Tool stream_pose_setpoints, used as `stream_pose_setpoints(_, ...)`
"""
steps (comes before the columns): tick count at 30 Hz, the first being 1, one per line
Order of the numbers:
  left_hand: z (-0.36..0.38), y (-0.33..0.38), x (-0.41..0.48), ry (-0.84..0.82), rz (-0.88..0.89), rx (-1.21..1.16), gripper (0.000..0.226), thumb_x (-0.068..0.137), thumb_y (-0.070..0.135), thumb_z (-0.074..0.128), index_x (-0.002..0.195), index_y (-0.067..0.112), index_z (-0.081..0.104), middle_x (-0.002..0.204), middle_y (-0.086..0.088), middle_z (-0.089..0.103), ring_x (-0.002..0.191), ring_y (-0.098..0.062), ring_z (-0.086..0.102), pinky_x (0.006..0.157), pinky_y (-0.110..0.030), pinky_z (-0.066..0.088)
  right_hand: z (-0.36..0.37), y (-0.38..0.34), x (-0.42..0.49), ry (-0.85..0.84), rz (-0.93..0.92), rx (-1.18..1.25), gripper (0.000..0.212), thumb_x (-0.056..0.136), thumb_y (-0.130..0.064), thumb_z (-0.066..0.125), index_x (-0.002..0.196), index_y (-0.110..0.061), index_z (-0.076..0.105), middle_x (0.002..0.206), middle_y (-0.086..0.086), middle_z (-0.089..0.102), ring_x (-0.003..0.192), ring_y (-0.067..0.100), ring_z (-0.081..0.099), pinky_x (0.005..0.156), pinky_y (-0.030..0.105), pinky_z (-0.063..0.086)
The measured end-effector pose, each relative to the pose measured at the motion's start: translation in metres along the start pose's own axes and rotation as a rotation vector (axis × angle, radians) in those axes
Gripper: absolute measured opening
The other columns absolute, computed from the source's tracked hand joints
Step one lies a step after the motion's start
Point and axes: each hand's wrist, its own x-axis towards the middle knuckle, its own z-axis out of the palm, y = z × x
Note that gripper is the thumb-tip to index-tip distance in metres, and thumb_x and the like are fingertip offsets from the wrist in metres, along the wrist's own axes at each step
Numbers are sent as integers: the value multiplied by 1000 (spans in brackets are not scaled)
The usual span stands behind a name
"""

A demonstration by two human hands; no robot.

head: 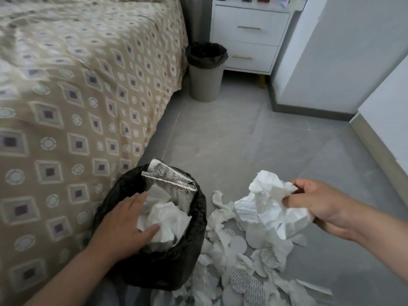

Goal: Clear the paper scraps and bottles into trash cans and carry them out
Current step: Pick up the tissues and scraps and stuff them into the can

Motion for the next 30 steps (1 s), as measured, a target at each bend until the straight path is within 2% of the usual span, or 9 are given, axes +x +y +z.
stream_pose_setpoints(6,1,-25,-25,93,38,-78,110,64,88,26,145,13,33,153,-7,27,143,-17,17,117,-36,14,36,-37,-10,-99,-91,58,22,82,13,57,90,-6,62,77,12,67,63,23,64,52,27,54)
stream_pose_setpoints(9,9,-31,-30,78,-2,-97,103,63,76,35,146,16,29,155,-6,24,144,-18,13,117,-33,9,73,-53,-8,-183,-131,59,22,81,13,57,87,-8,63,76,11,68,65,24,65,57,30,54)
stream_pose_setpoints(13,10,-39,-30,91,-38,-133,100,65,76,30,149,22,21,157,-1,17,145,-14,6,116,-28,3,129,-64,12,-274,-155,61,23,81,13,57,81,-9,62,67,6,68,57,19,65,52,26,53)
stream_pose_setpoints(18,4,-50,-36,110,-147,-249,113,59,79,30,150,14,10,158,-3,12,145,-12,6,114,-23,5,205,-50,50,-324,-114,-45,24,79,12,59,85,-11,62,79,11,64,73,28,61,69,39,53)
stream_pose_setpoints(20,2,-54,-39,81,-155,-290,117,57,80,34,150,16,3,159,0,6,140,-3,-2,112,-20,4,229,-37,65,-279,-115,-162,22,76,6,63,90,-10,64,79,9,64,76,27,62,77,47,54)
stream_pose_setpoints(22,-1,-55,-40,53,-139,-287,122,55,81,39,150,18,-3,159,2,0,135,1,-8,112,-20,1,243,-25,78,-217,-160,-365,23,74,-2,67,97,-9,64,75,1,61,71,21,59,68,34,55)
stream_pose_setpoints(24,0,-55,-39,34,-121,-256,127,52,82,42,150,18,-6,159,1,-4,135,1,-12,113,-21,-2,249,-19,82,-173,-228,-675,24,79,-13,65,103,-10,62,84,-2,60,80,17,58,62,21,46)
stream_pose_setpoints(27,3,-54,-38,-6,-112,-209,135,48,86,48,149,20,-12,157,2,-14,139,-5,-19,116,-25,-3,245,-20,74,-100,-377,-969,48,86,-30,60,130,-15,50,122,5,59,114,24,55,89,27,44)
stream_pose_setpoints(30,3,-52,-38,-35,-113,-218,137,49,83,58,147,24,-18,151,9,-26,139,-8,-26,116,-27,-3,241,-14,59,-70,-704,-1183,54,90,-43,51,140,-23,39,141,4,44,130,28,41,104,37,38)
